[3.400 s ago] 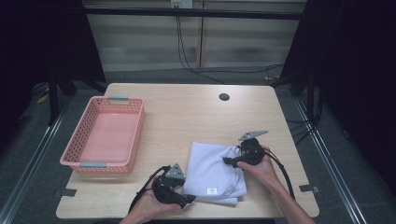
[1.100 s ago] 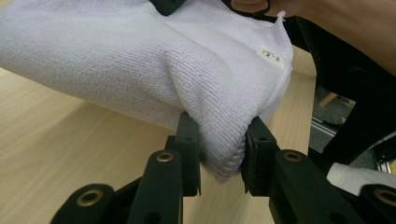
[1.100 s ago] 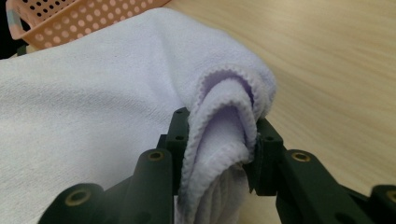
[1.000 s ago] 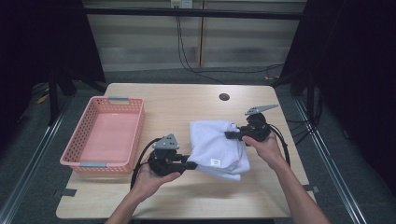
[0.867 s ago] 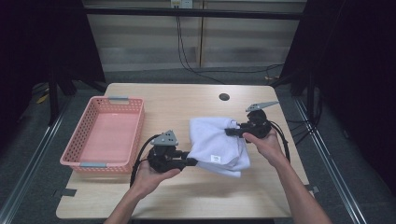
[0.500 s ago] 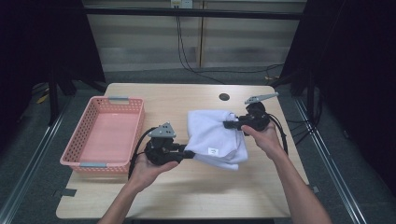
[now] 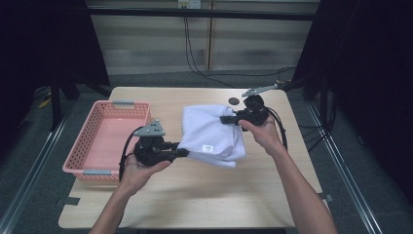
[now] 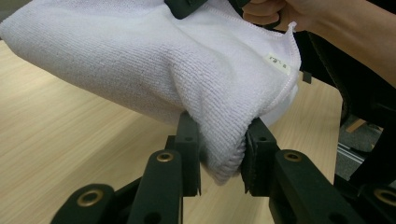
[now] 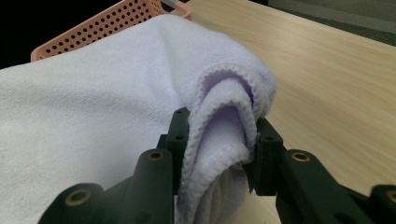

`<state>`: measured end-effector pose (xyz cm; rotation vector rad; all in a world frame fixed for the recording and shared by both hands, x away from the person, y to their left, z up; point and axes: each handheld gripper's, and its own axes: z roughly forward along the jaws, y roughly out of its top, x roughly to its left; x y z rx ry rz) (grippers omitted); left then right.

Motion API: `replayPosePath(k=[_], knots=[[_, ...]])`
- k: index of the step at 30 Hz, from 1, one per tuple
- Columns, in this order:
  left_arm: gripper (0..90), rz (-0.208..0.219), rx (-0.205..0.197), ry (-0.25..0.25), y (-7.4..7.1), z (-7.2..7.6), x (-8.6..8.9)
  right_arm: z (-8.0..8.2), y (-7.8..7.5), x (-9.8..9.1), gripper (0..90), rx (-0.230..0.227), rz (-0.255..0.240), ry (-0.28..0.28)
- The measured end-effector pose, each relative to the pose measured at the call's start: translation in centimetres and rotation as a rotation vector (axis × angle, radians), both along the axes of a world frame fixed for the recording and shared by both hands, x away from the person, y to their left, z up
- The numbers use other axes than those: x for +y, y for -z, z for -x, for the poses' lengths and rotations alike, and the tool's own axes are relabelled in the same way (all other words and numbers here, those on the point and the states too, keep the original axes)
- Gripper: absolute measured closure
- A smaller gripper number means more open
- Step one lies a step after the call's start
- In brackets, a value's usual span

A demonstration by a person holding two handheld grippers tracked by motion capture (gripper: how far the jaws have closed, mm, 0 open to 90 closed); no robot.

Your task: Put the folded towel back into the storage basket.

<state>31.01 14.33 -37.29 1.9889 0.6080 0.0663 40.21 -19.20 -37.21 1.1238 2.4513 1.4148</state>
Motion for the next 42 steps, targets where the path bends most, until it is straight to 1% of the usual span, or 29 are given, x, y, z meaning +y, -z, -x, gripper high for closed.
replayPosePath(k=[3, 5, 7, 11, 12, 13, 17, 19, 20, 21, 23, 25, 28, 29, 31, 32, 33, 34, 35, 36, 37, 38, 40, 42], knots=[[72.0, 0.0, 0.002, -0.018, -0.1, -0.1, 1.5, -0.7, -0.2, 1.5, 66.8, 0.004, -0.002, -0.018], [72.1, 0.003, 0.006, -0.04, -0.2, -0.2, 2.6, -1.2, -0.3, 2.6, 66.8, 0.004, -0.004, -0.034], [72.2, 0.009, 0.006, -0.062, -0.2, -0.3, 3.7, -1.6, -0.2, 3.7, 66.9, 0.01, -0.012, -0.046], [72.3, 0.008, 0.007, -0.093, -0.2, -0.3, 5.7, -2.4, -0.1, 5.9, 66.9, 0.013, -0.007, -0.075], [72.3, 0.008, 0.007, -0.093, -0.2, -0.3, 5.7, -2.6, -0.1, 6.4, 67.0, 0.015, -0.01, -0.08], [72.3, 0.009, 0.007, -0.107, -0.3, -0.4, 6.6, -2.8, -0.1, 6.9, 67.0, 0.015, -0.01, -0.083], [72.3, 0.02, 0.012, -0.143, -0.4, -0.4, 8.3, -3.6, -0.1, 9.0, 67.1, 0.018, -0.004, -0.105], [72.4, 0.029, 0.007, -0.163, -0.6, -0.3, 9.2, -3.9, -0.2, 10.1, 67.1, 0.018, -0.012, -0.114], [72.4, 0.029, 0.007, -0.163, -0.6, -0.3, 9.2, -4.1, -0.3, 10.6, 67.1, 0.017, -0.013, -0.12], [72.4, 0.038, 0.002, -0.181, -0.8, -0.2, 10.2, -4.2, -0.4, 11.1, 67.1, 0.018, -0.013, -0.126], [72.5, 0.04, -0.003, -0.211, -0.9, -0.1, 11.1, -4.6, -0.6, 12.1, 67.1, 0.026, -0.021, -0.133], [72.6, 0.045, 0.0, -0.227, -1.0, 0.0, 12.2, -5.1, -0.9, 13.2, 67.1, 0.027, -0.032, -0.141], [72.8, 0.064, 0.006, -0.257, -1.0, 0.0, 13.9, -5.5, -1.4, 15.0, 67.1, 0.026, -0.027, -0.155], [72.8, 0.064, 0.004, -0.268, -1.1, 0.0, 14.5, -5.7, -1.6, 15.6, 67.2, 0.024, -0.019, -0.163], [72.8, 0.081, 0.007, -0.288, -1.2, 0.1, 15.6, -6.0, -1.9, 16.8, 67.2, 0.025, -0.023, -0.172], [72.8, 0.083, 0.004, -0.3, -1.2, 0.1, 16.1, -6.1, -2.1, 17.3, 67.1, 0.028, -0.025, -0.177], [72.9, 0.088, 0.008, -0.316, -1.1, 0.2, 16.6, -6.3, -2.2, 17.9, 67.2, 0.028, -0.023, -0.183], [72.9, 0.088, 0.008, -0.316, -1.1, 0.2, 16.6, -6.4, -2.4, 18.6, 67.1, 0.032, -0.012, -0.188], [72.9, 0.086, 0.01, -0.33, -0.8, 0.3, 17.4, -6.5, -2.6, 19.2, 67.2, 0.032, 0.001, -0.192], [72.9, 0.089, 0.006, -0.339, -0.7, 0.3, 18.0, -6.7, -2.8, 19.7, 67.1, 0.031, 0.005, -0.193], [72.9, 0.107, 0.013, -0.353, -0.7, 0.4, 18.5, -6.8, -2.9, 20.2, 67.1, 0.035, 0.007, -0.199], [72.9, 0.11, 0.014, -0.366, -0.6, 0.5, 19.0, -7.0, -3.0, 20.7, 67.1, 0.035, 0.014, -0.203], [72.9, 0.1, 0.015, -0.375, -0.7, 0.6, 19.6, -7.2, -3.2, 21.6, 67.1, 0.037, 0.001, -0.205], [72.8, 0.091, 0.011, -0.39, -0.8, 0.7, 20.3, -7.3, -3.3, 22.6, 67.1, 0.031, 0.006, -0.209]])
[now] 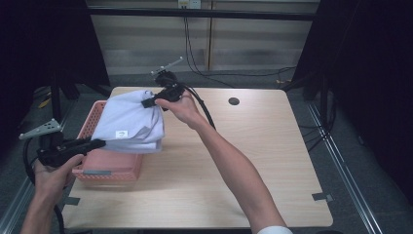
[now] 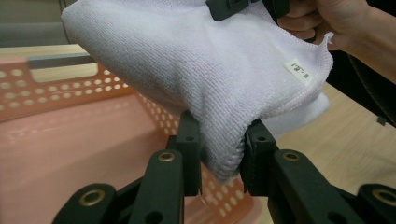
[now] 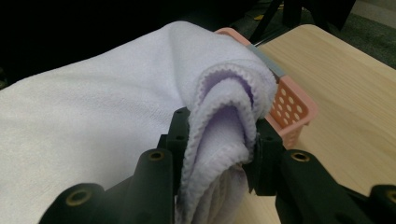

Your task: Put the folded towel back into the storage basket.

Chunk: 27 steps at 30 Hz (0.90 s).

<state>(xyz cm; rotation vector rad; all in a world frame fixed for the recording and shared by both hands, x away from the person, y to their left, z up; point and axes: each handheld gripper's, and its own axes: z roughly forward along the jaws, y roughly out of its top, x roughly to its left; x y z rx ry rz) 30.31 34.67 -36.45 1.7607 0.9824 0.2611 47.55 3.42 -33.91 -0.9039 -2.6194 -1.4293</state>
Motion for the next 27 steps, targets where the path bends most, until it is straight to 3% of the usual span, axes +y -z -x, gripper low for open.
replayPosePath(k=[4, 12, 15, 18, 24, 27], knots=[[72.8, -0.02, -0.001, -0.028, -0.3, 0.1, 1.5, -0.2, 0.0, 1.8, 67.1, -0.006, 0.0, -0.001], [72.8, -0.02, 0.019, -0.082, -0.1, 0.5, 4.6, 0.3, 0.3, 5.5, 67.1, -0.009, 0.026, 0.007], [72.8, -0.037, 0.039, -0.104, 0.5, 0.5, 5.2, 0.3, 1.1, 6.5, 67.1, 0.006, 0.03, 0.023], [72.9, -0.039, 0.034, -0.123, 1.1, 0.4, 5.8, 0.1, 2.4, 7.5, 67.2, 0.025, 0.033, 0.038], [73.0, -0.032, 0.103, -0.169, 3.5, 0.1, 7.4, 0.3, 4.8, 9.2, 67.3, 0.036, 0.038, 0.067], [72.9, -0.064, 0.12, -0.164, 4.6, 0.0, 7.3, 0.4, 6.2, 9.4, 67.3, 0.047, 0.042, 0.076]])
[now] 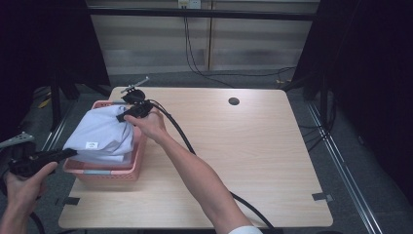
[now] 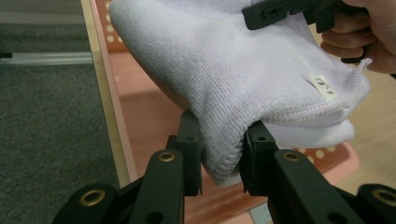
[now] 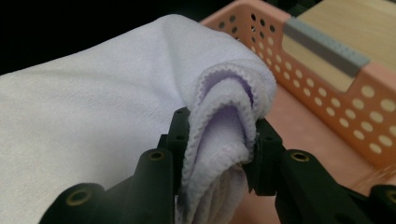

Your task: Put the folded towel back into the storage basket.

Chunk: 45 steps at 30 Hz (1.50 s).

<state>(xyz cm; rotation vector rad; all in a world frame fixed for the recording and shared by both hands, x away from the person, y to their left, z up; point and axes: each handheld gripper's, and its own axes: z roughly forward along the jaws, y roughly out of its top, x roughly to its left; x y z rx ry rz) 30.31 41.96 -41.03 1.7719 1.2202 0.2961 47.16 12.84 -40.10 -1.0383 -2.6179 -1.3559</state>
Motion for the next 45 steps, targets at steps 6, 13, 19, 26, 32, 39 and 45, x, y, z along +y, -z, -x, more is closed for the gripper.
replayPosePath(k=[6, 13, 19, 26, 32, 39, 45], knots=[[72.8, -0.066, 0.037, -0.004, 0.9, -0.4, -1.0, 0.2, 2.8, 0.0, 67.2, 0.007, 0.016, 0.042], [71.0, -0.122, 0.093, 0.031, 2.0, -0.8, -1.6, 0.0, 4.2, 0.2, 64.7, 0.008, 0.047, 0.043], [52.1, -0.166, 0.079, 0.051, 1.6, -0.5, -2.1, -0.4, 4.6, 0.0, 46.3, -0.029, 0.077, 0.052], [41.1, -0.121, 0.033, 0.068, 0.5, 0.1, -3.5, -1.1, 3.2, -1.5, 35.4, -0.047, 0.055, 0.048], [39.7, -0.107, 0.044, 0.043, 0.3, -0.1, -5.0, -0.4, 1.8, -3.4, 31.1, -0.076, 0.038, -0.012], [41.0, -0.121, 0.028, 0.057, -0.6, 0.1, -8.1, 1.6, 0.1, -8.4, 31.0, -0.138, 0.018, -0.025], [36.5, -0.117, 0.018, 0.077, -0.8, 0.2, -11.3, 3.2, -0.2, -13.2, 30.0, -0.163, 0.01, 0.015]])
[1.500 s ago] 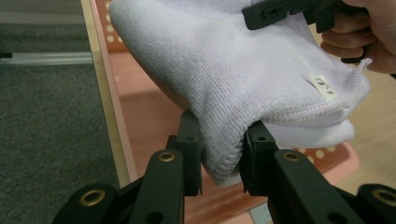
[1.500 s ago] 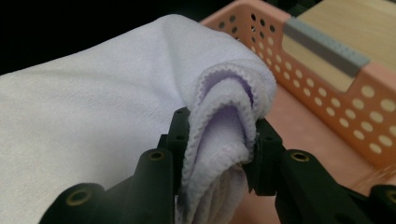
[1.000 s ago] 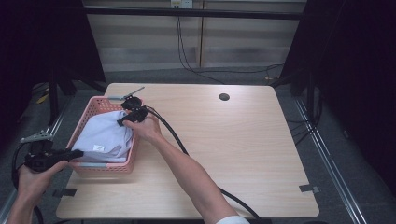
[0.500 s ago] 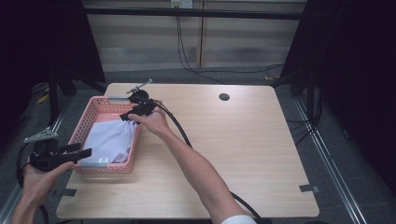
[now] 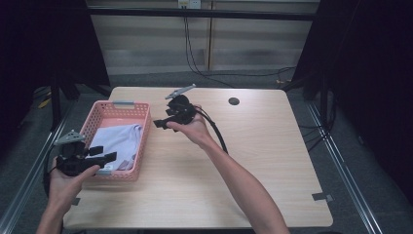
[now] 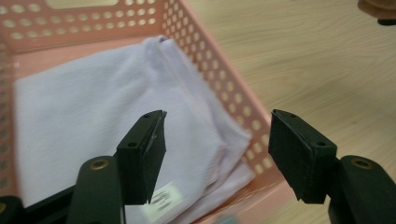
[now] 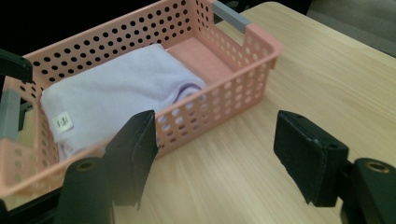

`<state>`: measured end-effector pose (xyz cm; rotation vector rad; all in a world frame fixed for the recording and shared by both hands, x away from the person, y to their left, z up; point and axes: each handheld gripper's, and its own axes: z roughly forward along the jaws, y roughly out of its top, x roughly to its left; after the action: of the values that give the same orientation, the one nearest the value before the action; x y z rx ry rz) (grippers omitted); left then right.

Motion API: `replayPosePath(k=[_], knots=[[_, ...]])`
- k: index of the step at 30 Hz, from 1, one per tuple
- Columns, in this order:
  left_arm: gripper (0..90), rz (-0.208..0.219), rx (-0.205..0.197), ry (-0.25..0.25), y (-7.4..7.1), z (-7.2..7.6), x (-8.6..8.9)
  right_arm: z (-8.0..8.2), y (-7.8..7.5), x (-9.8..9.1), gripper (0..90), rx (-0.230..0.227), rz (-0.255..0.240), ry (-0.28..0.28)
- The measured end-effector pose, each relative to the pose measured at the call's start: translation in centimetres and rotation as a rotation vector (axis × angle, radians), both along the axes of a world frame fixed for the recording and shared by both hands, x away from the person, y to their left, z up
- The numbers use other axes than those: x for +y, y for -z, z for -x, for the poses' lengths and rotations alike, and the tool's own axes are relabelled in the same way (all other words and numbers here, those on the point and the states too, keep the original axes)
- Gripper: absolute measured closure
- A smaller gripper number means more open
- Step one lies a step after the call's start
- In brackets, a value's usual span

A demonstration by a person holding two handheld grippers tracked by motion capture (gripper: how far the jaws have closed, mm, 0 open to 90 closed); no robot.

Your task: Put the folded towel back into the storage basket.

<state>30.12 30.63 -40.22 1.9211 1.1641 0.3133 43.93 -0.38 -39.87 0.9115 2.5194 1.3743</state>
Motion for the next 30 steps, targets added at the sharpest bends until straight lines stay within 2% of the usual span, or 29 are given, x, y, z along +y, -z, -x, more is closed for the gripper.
replayPosePath(k=[2, 6, 9, 14, 17, 18, 21, 24, 25, 30], knots=[[35.0, 0.008, 0.002, 0.002, 0.2, 0.0, -1.3, 0.6, 0.0, -1.5, 30.0, -0.004, -0.008, 0.013], [34.1, -0.013, -0.009, 0.061, 0.3, -0.1, -4.0, 2.0, 0.0, -4.4, 32.1, -0.021, -0.006, 0.036], [33.8, -0.001, -0.024, 0.093, 0.4, 0.1, -5.8, 3.3, 0.1, -6.9, 33.1, -0.028, -0.028, 0.053], [32.9, -0.024, 0.007, 0.144, 1.3, 0.2, -8.8, 5.4, 0.8, -11.1, 33.1, -0.032, -0.03, 0.076], [32.7, -0.03, 0.004, 0.166, 1.7, 0.4, -10.4, 6.8, 1.2, -13.4, 32.5, -0.031, -0.031, 0.085], [32.7, -0.03, 0.004, 0.166, 1.7, 0.4, -10.4, 7.3, 1.3, -14.1, 32.3, -0.03, -0.026, 0.091], [32.4, -0.039, 0.015, 0.193, 2.4, 0.7, -12.1, 8.8, 1.7, -16.4, 32.2, -0.032, -0.021, 0.118], [30.7, -0.036, 0.023, 0.201, 3.0, 1.3, -13.1, 10.4, 2.1, -18.4, 32.2, -0.036, -0.02, 0.142], [30.6, -0.038, 0.028, 0.207, 3.2, 1.5, -13.3, 10.9, 2.3, -19.1, 32.1, -0.044, -0.017, 0.152], [29.4, -0.043, 0.041, 0.222, 4.2, 3.1, -14.1, 13.8, 3.1, -22.7, 31.5, -0.023, -0.026, 0.216]])
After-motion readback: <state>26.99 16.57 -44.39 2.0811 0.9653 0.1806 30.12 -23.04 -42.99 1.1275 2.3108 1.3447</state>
